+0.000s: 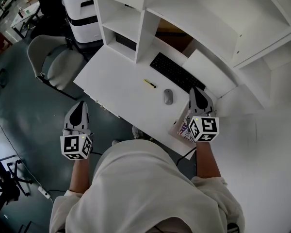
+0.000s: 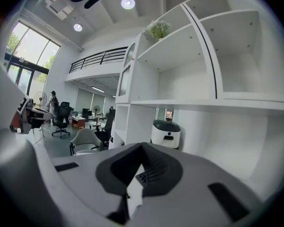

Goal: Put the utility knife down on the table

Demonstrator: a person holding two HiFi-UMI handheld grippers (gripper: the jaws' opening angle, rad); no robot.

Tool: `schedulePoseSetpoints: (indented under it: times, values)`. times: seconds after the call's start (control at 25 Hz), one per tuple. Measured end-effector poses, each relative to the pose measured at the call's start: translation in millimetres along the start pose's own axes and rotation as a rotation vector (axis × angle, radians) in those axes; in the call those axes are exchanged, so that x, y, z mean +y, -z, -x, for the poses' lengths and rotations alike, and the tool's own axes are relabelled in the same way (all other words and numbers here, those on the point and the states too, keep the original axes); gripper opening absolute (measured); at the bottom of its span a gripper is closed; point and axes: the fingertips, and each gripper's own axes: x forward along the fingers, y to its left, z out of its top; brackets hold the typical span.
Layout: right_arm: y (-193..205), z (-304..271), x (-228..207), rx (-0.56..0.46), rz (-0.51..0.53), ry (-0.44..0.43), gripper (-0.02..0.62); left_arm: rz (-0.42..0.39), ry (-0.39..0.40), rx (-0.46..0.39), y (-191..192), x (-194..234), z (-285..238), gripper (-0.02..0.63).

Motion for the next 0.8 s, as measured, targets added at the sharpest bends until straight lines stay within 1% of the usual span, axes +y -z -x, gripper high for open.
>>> schedulePoseSetpoints:
  times: [0.8]
  values:
    - [-0.7, 0.5, -1.7, -0.009, -0.011, -0.025, 0.003, -0.005, -0.003, -0.003, -1.8, -7.9, 3.1, 0.0]
